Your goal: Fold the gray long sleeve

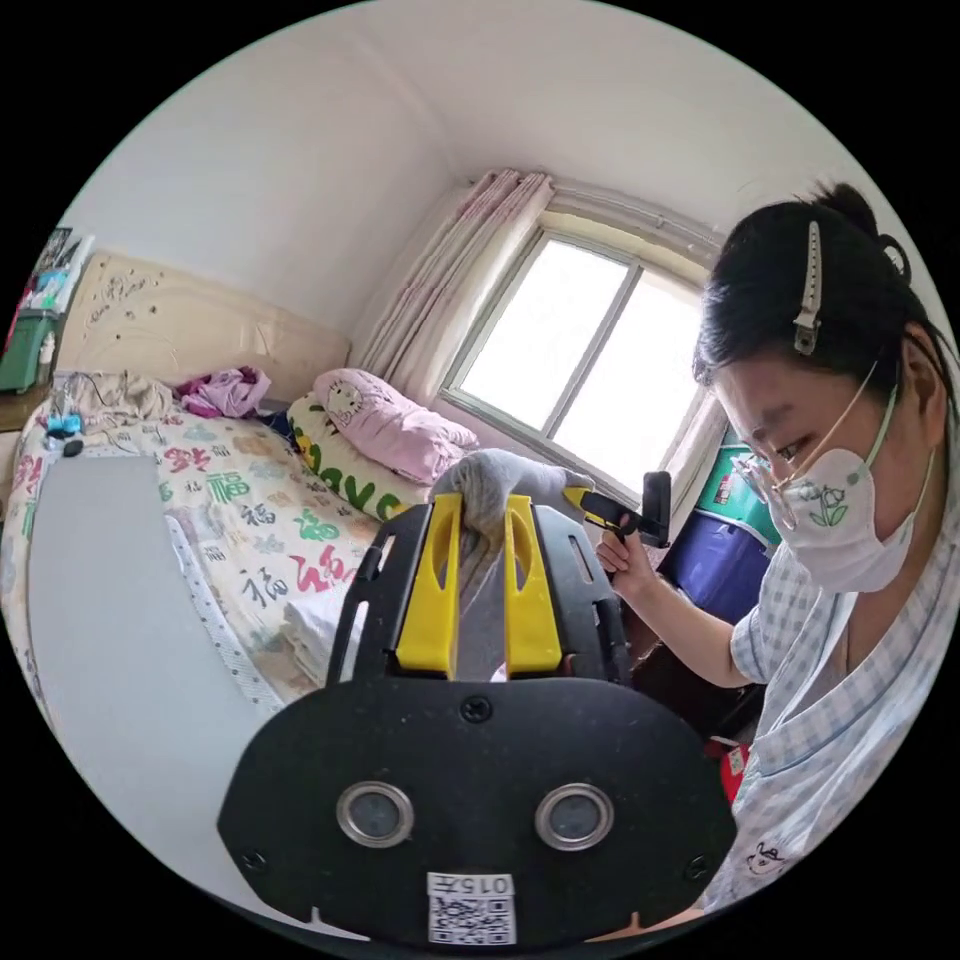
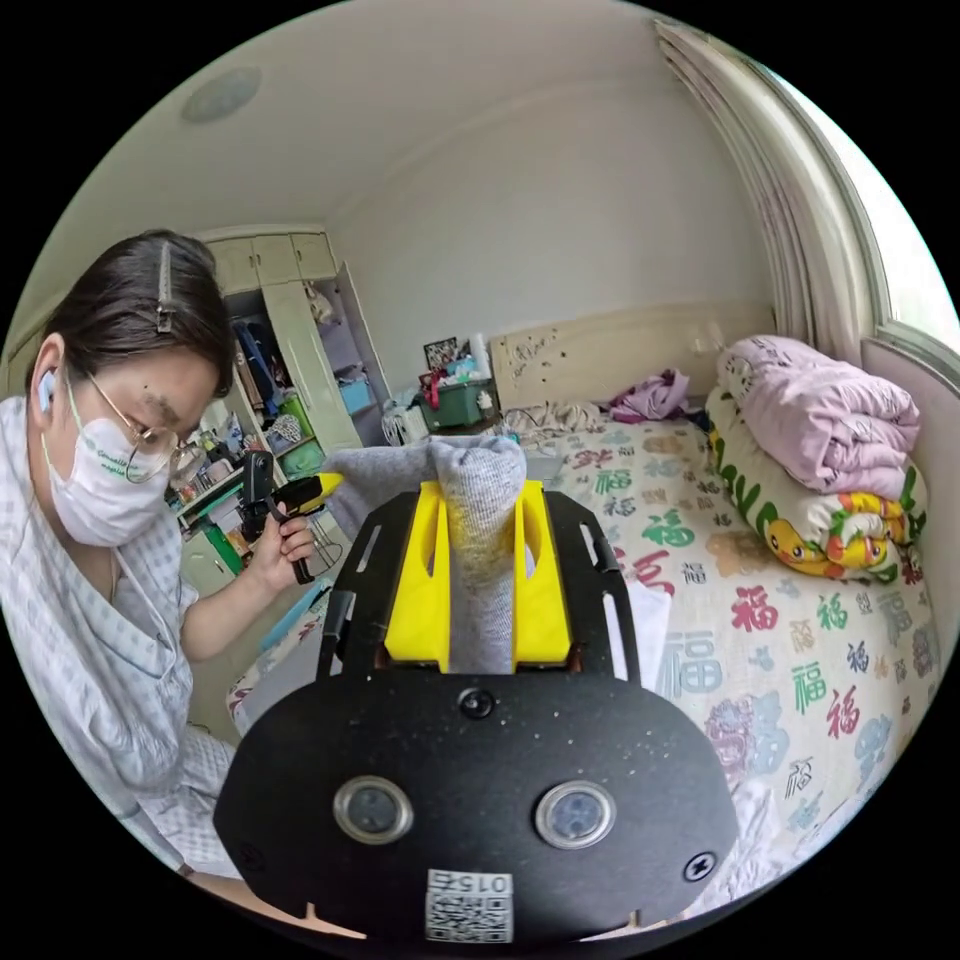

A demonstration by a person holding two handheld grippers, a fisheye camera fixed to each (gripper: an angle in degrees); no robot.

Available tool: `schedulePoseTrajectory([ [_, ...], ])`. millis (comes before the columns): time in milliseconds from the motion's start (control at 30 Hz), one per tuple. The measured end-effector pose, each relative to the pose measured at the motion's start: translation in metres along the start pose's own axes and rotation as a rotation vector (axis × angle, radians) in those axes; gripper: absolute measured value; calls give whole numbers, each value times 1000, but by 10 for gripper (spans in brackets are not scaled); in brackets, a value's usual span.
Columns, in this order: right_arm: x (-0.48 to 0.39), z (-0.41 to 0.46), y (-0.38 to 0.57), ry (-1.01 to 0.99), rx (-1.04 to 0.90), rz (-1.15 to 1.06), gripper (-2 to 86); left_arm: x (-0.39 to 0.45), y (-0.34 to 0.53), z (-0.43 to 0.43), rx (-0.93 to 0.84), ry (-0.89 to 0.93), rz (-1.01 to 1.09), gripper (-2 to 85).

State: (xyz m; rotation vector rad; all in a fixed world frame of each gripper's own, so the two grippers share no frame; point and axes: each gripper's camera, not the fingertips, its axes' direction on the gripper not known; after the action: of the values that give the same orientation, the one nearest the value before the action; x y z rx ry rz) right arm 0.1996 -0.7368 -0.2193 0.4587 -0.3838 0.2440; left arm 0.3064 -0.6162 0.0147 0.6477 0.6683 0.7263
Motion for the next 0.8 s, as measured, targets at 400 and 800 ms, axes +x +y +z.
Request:
schedulePoseTrajectory([
  [400, 124, 142, -27, 252, -321, 376, 108, -90, 11, 139, -243, -283, -312, 65],
  [800, 88, 68, 42, 194, -177, 558, 58, 30, -7, 80, -1, -262, -555, 55],
])
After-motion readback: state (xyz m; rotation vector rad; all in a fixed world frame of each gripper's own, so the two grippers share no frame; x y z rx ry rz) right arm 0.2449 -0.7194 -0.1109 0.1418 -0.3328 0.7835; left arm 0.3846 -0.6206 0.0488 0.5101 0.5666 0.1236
